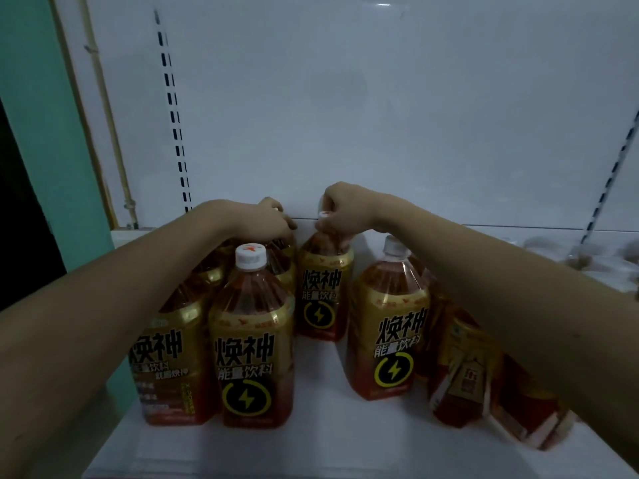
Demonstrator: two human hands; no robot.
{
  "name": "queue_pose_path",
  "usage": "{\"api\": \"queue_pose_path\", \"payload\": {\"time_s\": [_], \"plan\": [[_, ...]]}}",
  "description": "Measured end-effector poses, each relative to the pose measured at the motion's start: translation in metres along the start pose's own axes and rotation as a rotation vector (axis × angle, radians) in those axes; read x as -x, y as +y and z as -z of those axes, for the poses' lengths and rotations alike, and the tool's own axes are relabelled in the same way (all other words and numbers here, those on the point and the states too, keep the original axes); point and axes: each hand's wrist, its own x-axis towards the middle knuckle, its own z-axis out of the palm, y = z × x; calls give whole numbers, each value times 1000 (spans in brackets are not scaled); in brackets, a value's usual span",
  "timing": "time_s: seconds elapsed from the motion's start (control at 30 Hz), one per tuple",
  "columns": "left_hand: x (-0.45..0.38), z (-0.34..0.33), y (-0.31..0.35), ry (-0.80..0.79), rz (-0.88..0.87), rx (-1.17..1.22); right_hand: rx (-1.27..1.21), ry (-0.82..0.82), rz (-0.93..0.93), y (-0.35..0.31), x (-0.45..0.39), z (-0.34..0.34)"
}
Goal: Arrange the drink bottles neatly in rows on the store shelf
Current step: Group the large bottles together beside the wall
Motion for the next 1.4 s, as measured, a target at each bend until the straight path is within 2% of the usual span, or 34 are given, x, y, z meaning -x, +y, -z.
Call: {"api": "queue_pose_path", "payload": {"time_s": [0.1, 0.27, 0.37, 0.47, 0.63, 0.73, 0.83, 0.9, 0.97, 1.03, 1.1, 1.17, 1.23, 1.4], "plan": [[2, 1, -3, -34, -60, -264, 56, 51, 25, -3, -2, -1], [1, -1, -3, -1, -39, -271, 128, 104, 27, -1, -4, -5], [5, -2, 1, 55, 21, -102, 135, 55, 16, -4, -3, -3], [11, -4, 9, 143, 90, 199, 143, -42, -21, -8, 4, 4], [30, 2, 7, 423, 4, 397, -24, -47, -53, -3, 61, 39], [56, 8, 11, 491, -85, 543, -11, -195, -37, 10, 105, 55], [73, 0, 16, 435, -103, 520, -69, -250, -45, 22, 130, 46], [76, -7, 17, 337, -81, 480, -81, -156, -50, 28, 129, 32], [74, -10, 12, 203, -47, 590, -42, -50, -34, 29, 124, 23], [51, -15, 4, 118, 23, 643, -13, -22, -26, 27, 120, 21], [13, -23, -5, 125, 208, 694, -52, -34, -38, 23, 116, 20], [-23, -34, -19, 175, 298, 675, -78, -29, -36, 15, 109, 16], [-35, -38, -22, 198, 343, 573, -65, -8, -37, 6, 102, 11], [-31, -39, -22, 219, 358, 538, -105, 66, -44, -18, 82, -13]]}}
